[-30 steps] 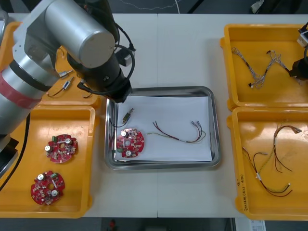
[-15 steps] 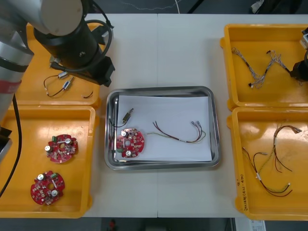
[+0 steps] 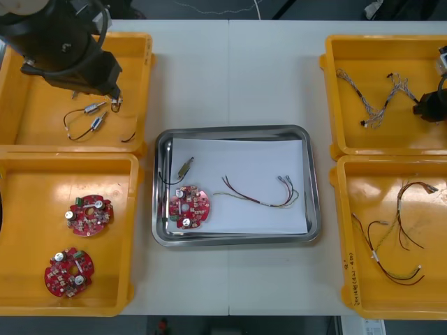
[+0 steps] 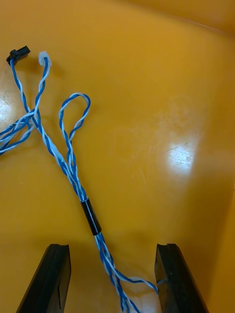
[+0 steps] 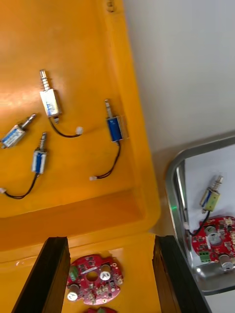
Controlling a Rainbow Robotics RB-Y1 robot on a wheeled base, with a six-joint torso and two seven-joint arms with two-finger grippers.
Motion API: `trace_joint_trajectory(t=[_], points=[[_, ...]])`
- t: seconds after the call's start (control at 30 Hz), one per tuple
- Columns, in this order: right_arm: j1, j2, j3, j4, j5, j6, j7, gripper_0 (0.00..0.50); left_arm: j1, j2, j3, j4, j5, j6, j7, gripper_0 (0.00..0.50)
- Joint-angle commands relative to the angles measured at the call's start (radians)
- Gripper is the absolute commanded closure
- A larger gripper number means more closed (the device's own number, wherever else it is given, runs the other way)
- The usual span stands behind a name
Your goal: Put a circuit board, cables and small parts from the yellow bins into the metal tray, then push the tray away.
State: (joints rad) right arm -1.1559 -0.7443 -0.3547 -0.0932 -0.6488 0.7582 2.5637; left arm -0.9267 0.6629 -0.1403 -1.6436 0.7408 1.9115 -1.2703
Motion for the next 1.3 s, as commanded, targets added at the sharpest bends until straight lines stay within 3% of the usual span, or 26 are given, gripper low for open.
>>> trace_joint_trajectory(t=[0.03,0.33,0.37,0.4,0.43,0.47,0.5,0.77,1.13,1.3], points=[[0.018,0.005,0.043,-0.028,-0.037,-0.013,0.004,0.0,-0.047,0.087,0.038,0.047,0.003,0.008,-0.023,0.0],[0.041,0.005,0.039,-0.028,-0.035,-0.011,0.001,0.0,-0.047,0.107,0.047,0.156,-0.051,0.008,-0.093,0.0],[0.042,0.005,0.04,-0.028,-0.035,-0.011,0.001,0.083,-0.047,0.107,0.05,0.173,-0.06,0.001,-0.112,0.0],[0.042,0.005,0.04,-0.028,-0.035,-0.011,0.001,0.231,-0.047,0.107,0.054,0.188,-0.064,-0.014,-0.129,0.0],[0.042,0.005,0.04,-0.028,-0.035,-0.011,0.001,0.313,-0.047,0.107,0.057,0.196,-0.067,-0.022,-0.135,0.0],[0.044,0.005,0.04,-0.028,-0.035,-0.011,0.001,0.476,-0.047,0.107,0.061,0.209,-0.072,-0.04,-0.15,0.0],[0.044,0.005,0.04,-0.028,-0.035,-0.011,0.0,0.5,-0.047,0.107,0.061,0.226,-0.072,-0.06,-0.166,0.0],[0.045,0.005,0.045,-0.046,-0.022,0.016,-0.007,0.5,-0.049,0.106,0.067,0.295,-0.075,-0.186,-0.231,0.0],[0.045,0.005,0.048,-0.338,0.202,0.306,-0.103,0.5,-0.049,0.077,0.067,0.355,-0.116,-0.313,-0.276,0.0],[0.045,0.005,0.049,-0.459,0.235,0.437,-0.158,0.5,-0.052,0.058,0.067,0.387,-0.15,-0.355,-0.294,0.0]])
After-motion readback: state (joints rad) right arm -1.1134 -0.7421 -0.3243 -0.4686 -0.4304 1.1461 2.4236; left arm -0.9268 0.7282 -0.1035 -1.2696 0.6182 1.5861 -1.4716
